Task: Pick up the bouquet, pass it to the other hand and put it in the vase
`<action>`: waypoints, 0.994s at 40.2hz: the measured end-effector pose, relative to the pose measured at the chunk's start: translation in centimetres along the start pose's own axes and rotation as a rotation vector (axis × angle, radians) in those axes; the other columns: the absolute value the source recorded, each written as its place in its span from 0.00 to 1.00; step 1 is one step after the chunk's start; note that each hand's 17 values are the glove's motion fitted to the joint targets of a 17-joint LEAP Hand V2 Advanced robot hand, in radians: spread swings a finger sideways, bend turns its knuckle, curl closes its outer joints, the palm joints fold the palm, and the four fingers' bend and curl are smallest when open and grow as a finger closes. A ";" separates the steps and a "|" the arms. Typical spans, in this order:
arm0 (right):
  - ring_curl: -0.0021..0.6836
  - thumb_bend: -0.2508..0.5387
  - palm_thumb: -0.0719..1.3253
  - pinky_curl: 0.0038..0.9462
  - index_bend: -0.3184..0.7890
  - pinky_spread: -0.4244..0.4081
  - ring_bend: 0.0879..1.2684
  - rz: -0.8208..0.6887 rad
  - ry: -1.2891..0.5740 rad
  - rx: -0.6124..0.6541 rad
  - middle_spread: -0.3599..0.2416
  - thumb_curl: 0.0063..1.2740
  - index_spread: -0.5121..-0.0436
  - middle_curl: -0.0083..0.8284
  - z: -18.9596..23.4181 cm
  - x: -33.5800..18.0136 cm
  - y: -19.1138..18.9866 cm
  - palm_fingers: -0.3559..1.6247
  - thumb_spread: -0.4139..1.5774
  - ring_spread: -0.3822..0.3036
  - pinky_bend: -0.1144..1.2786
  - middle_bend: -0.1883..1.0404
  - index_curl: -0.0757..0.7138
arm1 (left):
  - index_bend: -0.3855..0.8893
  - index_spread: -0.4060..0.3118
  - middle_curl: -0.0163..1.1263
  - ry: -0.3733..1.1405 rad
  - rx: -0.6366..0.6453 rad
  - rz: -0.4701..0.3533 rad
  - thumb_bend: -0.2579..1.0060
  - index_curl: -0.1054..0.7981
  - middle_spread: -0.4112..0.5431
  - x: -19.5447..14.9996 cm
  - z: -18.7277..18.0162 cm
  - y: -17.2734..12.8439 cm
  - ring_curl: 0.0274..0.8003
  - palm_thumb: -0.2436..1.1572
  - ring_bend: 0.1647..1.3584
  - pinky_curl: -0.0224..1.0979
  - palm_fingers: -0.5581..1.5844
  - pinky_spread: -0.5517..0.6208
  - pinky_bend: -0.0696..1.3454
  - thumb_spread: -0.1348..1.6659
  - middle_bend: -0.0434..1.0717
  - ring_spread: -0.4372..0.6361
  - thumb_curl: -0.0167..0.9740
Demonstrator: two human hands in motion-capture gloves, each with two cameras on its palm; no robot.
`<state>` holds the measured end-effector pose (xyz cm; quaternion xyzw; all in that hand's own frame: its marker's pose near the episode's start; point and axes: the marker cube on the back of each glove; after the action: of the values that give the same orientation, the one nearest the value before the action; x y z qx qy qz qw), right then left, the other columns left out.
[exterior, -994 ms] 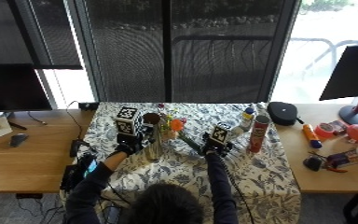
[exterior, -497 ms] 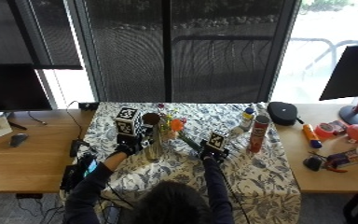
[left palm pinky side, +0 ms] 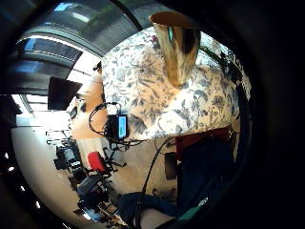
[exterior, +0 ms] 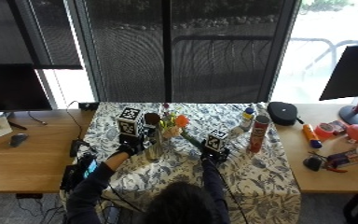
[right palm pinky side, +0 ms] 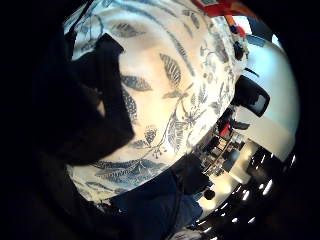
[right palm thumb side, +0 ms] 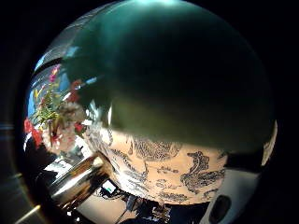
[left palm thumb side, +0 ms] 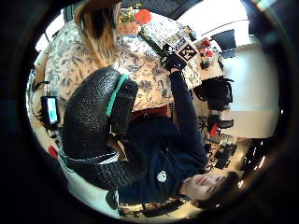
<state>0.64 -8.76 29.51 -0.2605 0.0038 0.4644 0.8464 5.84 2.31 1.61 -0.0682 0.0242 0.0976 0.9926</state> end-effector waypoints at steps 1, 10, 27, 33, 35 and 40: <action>0.52 0.48 0.73 0.28 0.61 0.74 0.40 0.000 -0.018 0.024 0.40 0.31 0.58 0.54 -0.2 -0.1 -0.2 0.61 0.79 0.32 0.36 0.42 0.46 | 0.42 0.52 0.31 0.000 0.000 -0.001 0.19 0.48 0.64 0.0 0.0 0.0 0.31 0.35 0.27 0.33 0.35 0.75 0.31 0.76 0.20 0.74 0.29; 0.55 0.52 0.81 0.26 0.60 0.66 0.37 -0.094 -0.232 0.105 0.35 0.32 0.58 0.60 -0.5 -1.5 -1.9 0.71 0.80 0.23 0.23 0.50 0.55 | 0.42 0.52 0.30 -0.011 -0.019 -0.008 0.19 0.48 0.64 0.1 0.2 -0.2 0.31 0.35 0.26 0.33 0.35 0.75 0.31 0.76 0.20 0.74 0.29; 0.69 0.48 0.83 0.33 0.54 0.42 0.45 -0.087 -0.338 0.497 0.28 0.29 0.56 0.70 -0.7 -2.0 -5.5 0.77 0.82 0.20 0.23 0.56 0.67 | 0.42 0.52 0.30 -0.023 -0.032 -0.013 0.19 0.48 0.64 0.3 0.2 0.2 0.31 0.35 0.26 0.33 0.35 0.75 0.31 0.76 0.20 0.74 0.29; 0.72 0.43 0.82 0.37 0.51 0.37 0.46 -0.122 -0.397 0.322 0.27 0.28 0.55 0.73 -0.2 -1.3 -3.2 0.78 0.81 0.20 0.27 0.57 0.69 | 0.42 0.53 0.30 -0.017 -0.039 -0.010 0.19 0.48 0.64 0.5 0.4 -0.1 0.32 0.35 0.26 0.33 0.35 0.75 0.31 0.76 0.20 0.74 0.29; 0.73 0.43 0.82 0.38 0.51 0.36 0.47 -0.173 -0.491 0.377 0.28 0.28 0.55 0.74 -1.3 -1.9 -3.8 0.78 0.81 0.20 0.27 0.57 0.70 | 0.42 0.53 0.30 -0.017 -0.041 -0.010 0.19 0.48 0.64 0.5 0.5 -0.3 0.32 0.35 0.26 0.33 0.35 0.75 0.31 0.76 0.20 0.74 0.29; 0.75 0.41 0.83 0.41 0.51 0.35 0.47 -0.122 -0.596 0.617 0.28 0.28 0.54 0.76 -4.1 -0.6 -6.8 0.77 0.80 0.21 0.27 0.58 0.72 | 0.42 0.53 0.30 -0.002 -0.047 0.001 0.19 0.48 0.64 1.0 0.1 -0.6 0.32 0.35 0.26 0.33 0.35 0.74 0.31 0.76 0.20 0.74 0.29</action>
<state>6.63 -14.01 29.11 0.1506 -0.1173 0.4456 0.8747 6.90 1.96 1.69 -0.0916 0.0207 0.0990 0.9907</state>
